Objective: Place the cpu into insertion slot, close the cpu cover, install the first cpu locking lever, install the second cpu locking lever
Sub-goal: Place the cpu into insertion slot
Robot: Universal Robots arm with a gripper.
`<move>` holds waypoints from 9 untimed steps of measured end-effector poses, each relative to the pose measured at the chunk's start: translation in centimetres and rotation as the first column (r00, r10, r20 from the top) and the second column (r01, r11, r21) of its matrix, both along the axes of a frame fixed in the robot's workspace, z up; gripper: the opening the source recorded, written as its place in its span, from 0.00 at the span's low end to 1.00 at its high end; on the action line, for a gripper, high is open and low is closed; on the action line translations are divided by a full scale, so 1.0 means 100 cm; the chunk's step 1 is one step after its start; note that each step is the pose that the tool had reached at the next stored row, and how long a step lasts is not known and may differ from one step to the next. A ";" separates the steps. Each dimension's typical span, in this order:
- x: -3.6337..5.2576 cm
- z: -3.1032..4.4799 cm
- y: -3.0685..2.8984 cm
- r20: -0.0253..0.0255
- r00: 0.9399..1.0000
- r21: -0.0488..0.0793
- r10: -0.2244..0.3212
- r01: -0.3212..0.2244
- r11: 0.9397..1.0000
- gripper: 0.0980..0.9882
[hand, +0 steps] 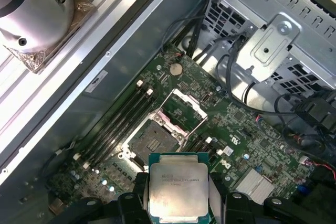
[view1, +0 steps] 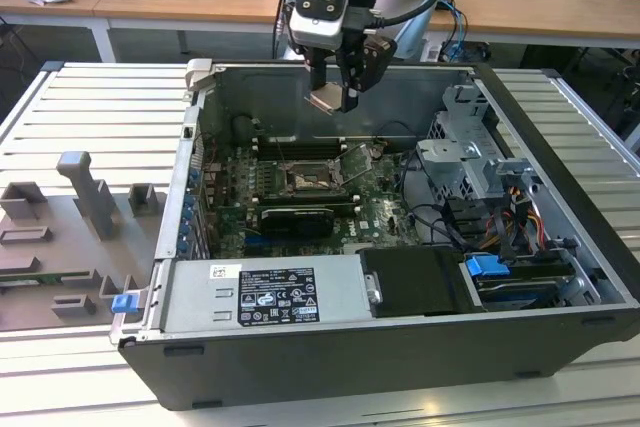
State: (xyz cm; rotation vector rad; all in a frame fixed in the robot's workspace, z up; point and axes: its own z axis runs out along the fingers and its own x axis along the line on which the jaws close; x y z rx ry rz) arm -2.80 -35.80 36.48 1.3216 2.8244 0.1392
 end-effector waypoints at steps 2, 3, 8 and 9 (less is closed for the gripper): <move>0.0000 -0.0001 0.0000 0.000 1.000 0.000 -0.005 0.005 1.000 0.50; 0.0000 -0.0001 0.0000 0.000 1.000 0.000 -0.007 0.007 1.000 0.50; 0.0000 -0.0002 0.0000 0.000 1.000 0.000 -0.021 0.021 1.000 0.50; 0.0000 -0.0003 0.0000 0.000 1.000 0.000 -0.024 0.024 1.000 0.50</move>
